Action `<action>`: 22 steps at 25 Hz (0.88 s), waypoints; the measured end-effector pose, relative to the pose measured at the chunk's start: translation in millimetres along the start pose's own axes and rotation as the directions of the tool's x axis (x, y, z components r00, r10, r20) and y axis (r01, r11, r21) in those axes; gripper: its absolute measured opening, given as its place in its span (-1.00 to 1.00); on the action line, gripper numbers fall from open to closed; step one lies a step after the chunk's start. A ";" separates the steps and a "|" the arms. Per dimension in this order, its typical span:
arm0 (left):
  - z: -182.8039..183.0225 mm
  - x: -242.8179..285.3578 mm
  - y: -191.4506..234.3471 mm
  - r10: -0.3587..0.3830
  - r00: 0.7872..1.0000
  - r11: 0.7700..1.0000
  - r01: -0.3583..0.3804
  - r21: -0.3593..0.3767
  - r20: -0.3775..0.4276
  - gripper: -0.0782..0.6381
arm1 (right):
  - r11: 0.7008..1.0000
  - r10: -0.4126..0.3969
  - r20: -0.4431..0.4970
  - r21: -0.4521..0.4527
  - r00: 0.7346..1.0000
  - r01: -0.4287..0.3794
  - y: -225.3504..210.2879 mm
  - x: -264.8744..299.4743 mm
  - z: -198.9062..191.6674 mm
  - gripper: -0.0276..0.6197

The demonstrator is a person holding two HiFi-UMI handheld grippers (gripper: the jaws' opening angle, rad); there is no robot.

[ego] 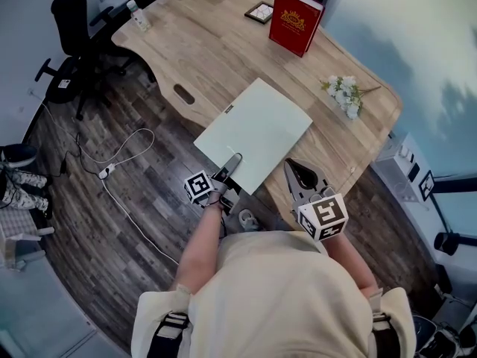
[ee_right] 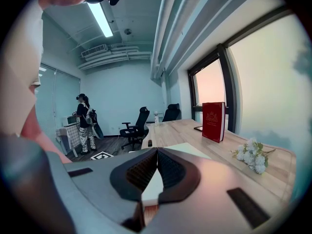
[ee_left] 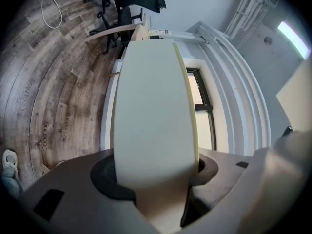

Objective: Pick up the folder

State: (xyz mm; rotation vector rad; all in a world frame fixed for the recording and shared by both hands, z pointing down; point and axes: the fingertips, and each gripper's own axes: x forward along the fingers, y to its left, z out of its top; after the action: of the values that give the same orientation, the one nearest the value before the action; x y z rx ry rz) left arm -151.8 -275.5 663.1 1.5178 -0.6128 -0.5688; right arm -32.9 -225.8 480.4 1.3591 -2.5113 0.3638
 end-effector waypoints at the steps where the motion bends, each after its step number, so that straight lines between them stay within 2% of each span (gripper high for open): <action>1: -0.6 -1.9 -1.4 -0.001 1.000 1.000 0.001 0.003 0.000 0.01 | 1.000 0.002 0.002 -0.001 1.000 -0.002 1.2 0.0 0.4 -0.86; 11: -6.6 -34.0 -9.1 0.020 1.000 1.000 -0.020 0.022 0.020 0.00 | 1.000 0.027 0.020 -0.008 0.999 -0.027 12.1 -1.2 1.8 -0.86; 15: -6.2 -44.3 -22.8 -0.025 0.998 1.000 0.024 0.009 0.049 0.00 | 0.999 0.036 0.025 -0.012 0.999 -0.036 16.9 -1.4 1.1 -0.86; 22: -2.6 -63.1 -42.9 -0.048 0.993 0.999 0.048 0.009 0.107 0.00 | 0.999 0.039 0.039 -0.014 0.998 -0.039 18.8 -2.7 2.8 -0.86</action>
State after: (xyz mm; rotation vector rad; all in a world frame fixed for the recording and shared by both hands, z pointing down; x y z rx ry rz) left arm -194.6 -229.8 619.4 1.5182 -0.6624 -0.6897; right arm -47.6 -214.7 475.1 1.3259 -2.5705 0.3308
